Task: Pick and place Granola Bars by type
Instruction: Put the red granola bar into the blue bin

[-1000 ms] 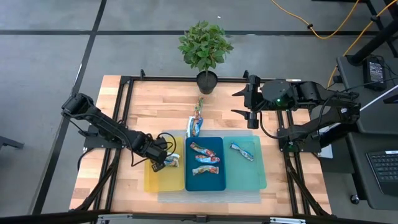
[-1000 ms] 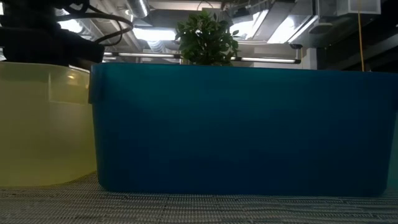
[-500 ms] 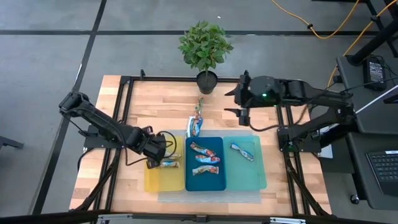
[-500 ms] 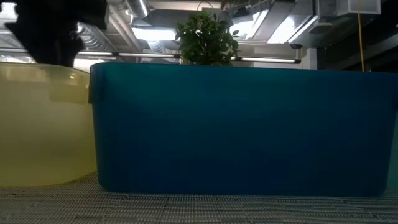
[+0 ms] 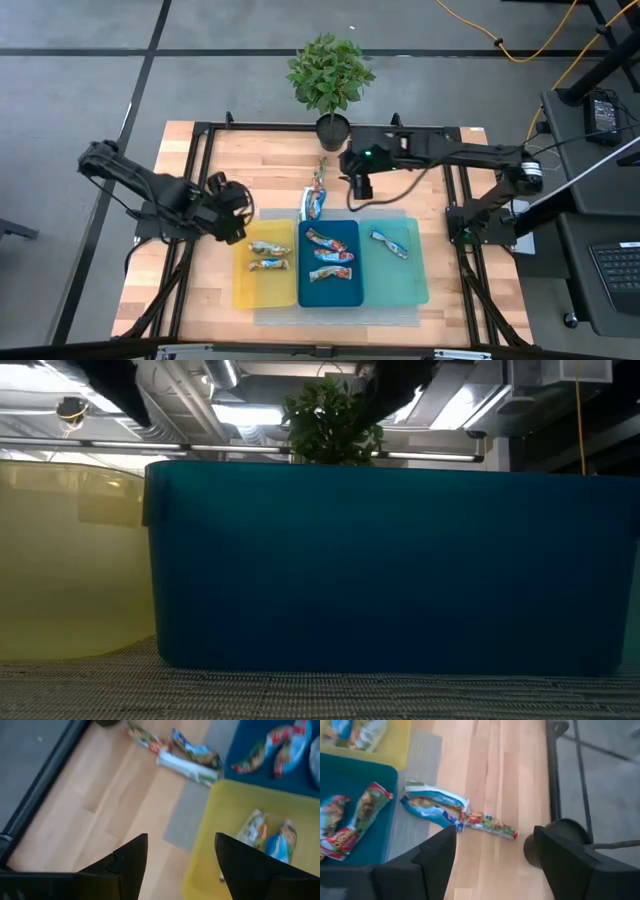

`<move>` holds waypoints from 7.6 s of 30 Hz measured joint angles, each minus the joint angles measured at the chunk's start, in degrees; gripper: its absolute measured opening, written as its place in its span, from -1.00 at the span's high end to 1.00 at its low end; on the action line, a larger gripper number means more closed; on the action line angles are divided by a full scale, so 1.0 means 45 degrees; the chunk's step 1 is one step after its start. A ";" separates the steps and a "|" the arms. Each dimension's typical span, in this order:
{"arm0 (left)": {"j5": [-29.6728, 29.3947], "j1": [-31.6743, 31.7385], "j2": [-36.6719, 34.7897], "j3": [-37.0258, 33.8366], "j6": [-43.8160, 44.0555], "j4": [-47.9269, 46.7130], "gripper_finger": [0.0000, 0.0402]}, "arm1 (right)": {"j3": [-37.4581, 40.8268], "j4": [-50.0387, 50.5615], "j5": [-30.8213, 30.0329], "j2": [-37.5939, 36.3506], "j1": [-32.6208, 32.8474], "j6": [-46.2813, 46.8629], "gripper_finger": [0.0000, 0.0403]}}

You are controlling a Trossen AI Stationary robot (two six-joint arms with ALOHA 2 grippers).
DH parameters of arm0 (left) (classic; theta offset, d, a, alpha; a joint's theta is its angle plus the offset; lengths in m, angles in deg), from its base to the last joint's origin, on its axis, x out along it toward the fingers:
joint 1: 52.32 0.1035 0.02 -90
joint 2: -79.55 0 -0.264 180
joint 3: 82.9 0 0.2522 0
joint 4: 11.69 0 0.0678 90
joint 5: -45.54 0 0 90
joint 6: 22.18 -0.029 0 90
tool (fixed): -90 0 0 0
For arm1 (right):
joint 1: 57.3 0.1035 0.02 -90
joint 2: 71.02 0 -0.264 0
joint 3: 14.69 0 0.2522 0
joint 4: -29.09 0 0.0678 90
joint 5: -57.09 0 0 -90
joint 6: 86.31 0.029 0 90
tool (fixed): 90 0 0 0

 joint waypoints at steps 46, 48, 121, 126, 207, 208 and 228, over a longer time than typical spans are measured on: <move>-0.2967 0.0593 -0.1434 0.0000 0.1953 0.0231 0.01 | -0.4315 0.0307 0.2094 0.9187 -0.2616 -0.6525 -0.58; -0.2969 0.0593 -0.1434 0.0000 0.1985 0.0231 0.01 | -0.4315 0.0185 0.2095 0.9250 -0.2616 -0.6241 -0.58; -0.3509 0.0554 -0.1434 0.0000 0.1033 0.0906 0.01 | -0.8845 0.5511 0.2069 0.9185 -0.1779 0.0440 0.90; -0.3463 0.0554 -0.1431 0.0000 0.0623 0.0902 0.01 | -0.8911 0.5866 0.2092 0.8080 -0.1498 0.0734 0.88; -0.1287 0.0554 -0.1429 -0.0078 0.2830 0.0814 0.01 | -0.6947 0.4299 0.1967 0.8539 0.5559 0.4522 0.84; -0.1287 0.0554 -0.1429 -0.0078 0.2830 0.0814 0.01 | -0.6947 0.4252 0.1966 0.8632 0.5559 0.4562 0.83; -0.1328 0.0554 -0.1404 -0.0078 0.3193 0.0824 0.01 | -0.6952 0.4722 0.1878 0.9209 0.5508 0.5817 0.31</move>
